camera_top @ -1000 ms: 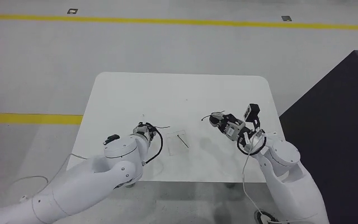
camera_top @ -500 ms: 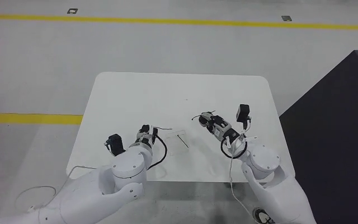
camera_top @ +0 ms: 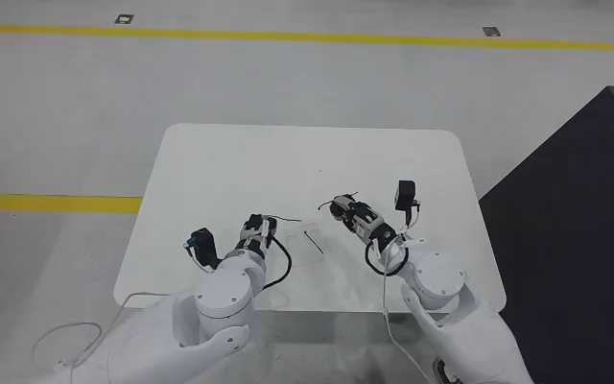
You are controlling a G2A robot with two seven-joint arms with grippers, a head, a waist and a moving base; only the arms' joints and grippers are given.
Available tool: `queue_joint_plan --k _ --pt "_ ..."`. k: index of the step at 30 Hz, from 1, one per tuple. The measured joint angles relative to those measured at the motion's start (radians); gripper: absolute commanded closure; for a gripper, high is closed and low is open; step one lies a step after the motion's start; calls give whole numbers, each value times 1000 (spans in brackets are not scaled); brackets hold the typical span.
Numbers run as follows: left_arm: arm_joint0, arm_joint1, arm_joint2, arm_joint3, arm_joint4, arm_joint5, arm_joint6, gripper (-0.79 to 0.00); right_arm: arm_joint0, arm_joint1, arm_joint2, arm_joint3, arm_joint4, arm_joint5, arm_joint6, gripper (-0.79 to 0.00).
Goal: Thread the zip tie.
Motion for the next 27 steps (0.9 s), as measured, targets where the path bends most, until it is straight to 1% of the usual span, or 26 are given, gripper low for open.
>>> queue_joint_plan --k 6,14,27 --pt "48 -9 -25 -19 86 27 -24 0 -8 -3 -25 4 -43 -1 20 0" --pt "106 -24 -72 -25 143 46 -30 0 -12 -6 -31 8 -63 7 37 0" --pt "171 -61 -117 -16 230 125 -57 0 -17 -14 -35 0 -70 2 46 0"
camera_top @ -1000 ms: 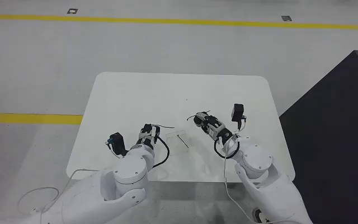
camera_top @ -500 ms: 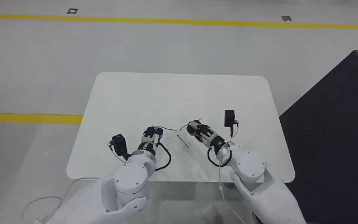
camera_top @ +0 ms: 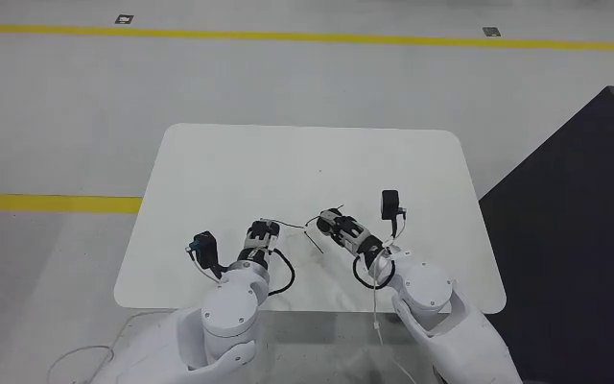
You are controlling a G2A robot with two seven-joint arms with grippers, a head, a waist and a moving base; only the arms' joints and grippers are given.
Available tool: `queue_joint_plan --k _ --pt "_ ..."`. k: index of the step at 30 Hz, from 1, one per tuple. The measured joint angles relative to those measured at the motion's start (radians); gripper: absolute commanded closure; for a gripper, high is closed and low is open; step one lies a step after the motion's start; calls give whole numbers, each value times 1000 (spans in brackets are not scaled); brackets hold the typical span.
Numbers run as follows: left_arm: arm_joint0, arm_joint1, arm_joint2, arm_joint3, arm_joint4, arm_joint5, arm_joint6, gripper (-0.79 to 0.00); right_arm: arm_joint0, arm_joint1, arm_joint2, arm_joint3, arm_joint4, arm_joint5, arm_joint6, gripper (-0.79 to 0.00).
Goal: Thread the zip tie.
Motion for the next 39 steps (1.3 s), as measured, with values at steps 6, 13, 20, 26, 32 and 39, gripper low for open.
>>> queue_joint_plan --k 6,13,20,26,32,39 --pt "22 -19 -23 -4 24 25 -14 0 -2 -2 -4 -2 -5 5 5 0" --pt "52 -39 -56 -16 51 39 -26 0 -2 -2 -4 -2 -5 4 5 0" --pt "82 -56 -94 -11 72 53 -33 0 -2 -2 -4 -2 -5 4 5 0" --pt "99 -75 -117 -5 90 64 -41 0 -2 -2 -4 -2 -5 4 5 0" --pt "120 -90 -135 -6 120 82 -62 0 -2 -2 -4 -2 -5 4 5 0" --pt "154 -105 -167 -4 157 96 -78 0 -2 -2 -4 -2 -5 4 5 0"
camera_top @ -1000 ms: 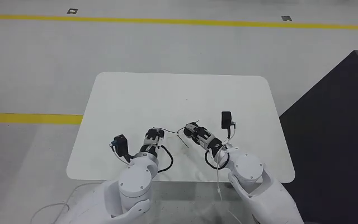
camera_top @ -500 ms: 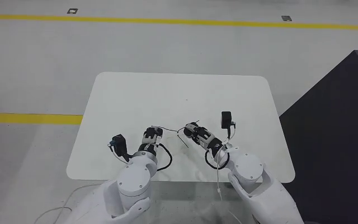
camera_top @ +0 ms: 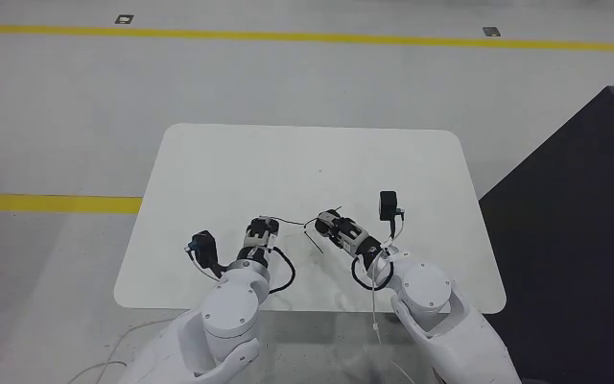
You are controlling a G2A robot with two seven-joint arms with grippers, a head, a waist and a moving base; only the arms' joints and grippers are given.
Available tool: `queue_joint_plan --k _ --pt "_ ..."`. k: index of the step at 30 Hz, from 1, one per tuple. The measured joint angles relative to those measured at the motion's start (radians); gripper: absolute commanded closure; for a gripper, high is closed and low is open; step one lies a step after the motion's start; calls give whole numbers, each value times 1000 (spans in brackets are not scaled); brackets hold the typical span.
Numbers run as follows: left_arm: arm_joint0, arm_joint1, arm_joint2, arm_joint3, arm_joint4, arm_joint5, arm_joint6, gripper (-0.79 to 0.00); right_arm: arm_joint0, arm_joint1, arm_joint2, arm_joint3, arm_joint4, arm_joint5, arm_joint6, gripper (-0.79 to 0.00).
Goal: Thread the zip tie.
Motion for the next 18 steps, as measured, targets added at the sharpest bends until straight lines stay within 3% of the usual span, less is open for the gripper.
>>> queue_joint_plan --k 18 --pt "64 -39 -54 -8 76 66 -53 0 0 0 0 0 0 0 0 0"
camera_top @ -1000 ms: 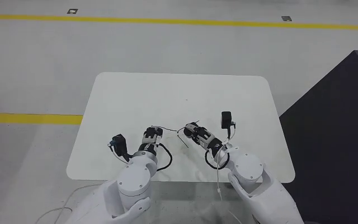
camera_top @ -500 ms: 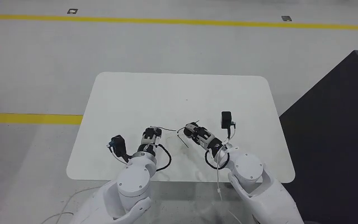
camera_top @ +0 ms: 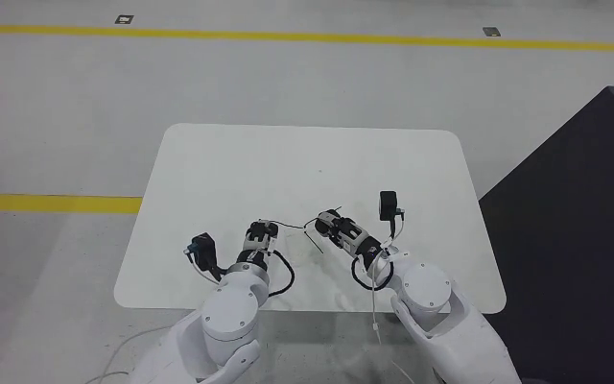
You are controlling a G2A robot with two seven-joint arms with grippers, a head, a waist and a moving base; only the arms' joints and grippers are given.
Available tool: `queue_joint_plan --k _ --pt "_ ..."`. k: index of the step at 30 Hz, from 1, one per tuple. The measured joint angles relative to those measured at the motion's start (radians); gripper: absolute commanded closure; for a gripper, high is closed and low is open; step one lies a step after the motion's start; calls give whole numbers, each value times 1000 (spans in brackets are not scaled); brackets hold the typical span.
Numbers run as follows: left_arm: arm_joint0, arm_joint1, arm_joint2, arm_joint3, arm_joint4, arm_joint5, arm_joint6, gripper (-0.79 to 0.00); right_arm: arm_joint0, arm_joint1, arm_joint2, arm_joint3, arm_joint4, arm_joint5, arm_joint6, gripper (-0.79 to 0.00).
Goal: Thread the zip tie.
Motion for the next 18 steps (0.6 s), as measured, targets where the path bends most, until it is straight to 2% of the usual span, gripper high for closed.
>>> queue_joint_plan --k 18 --pt "32 -47 -36 1 65 23 -35 0 0 0 0 0 0 0 0 0"
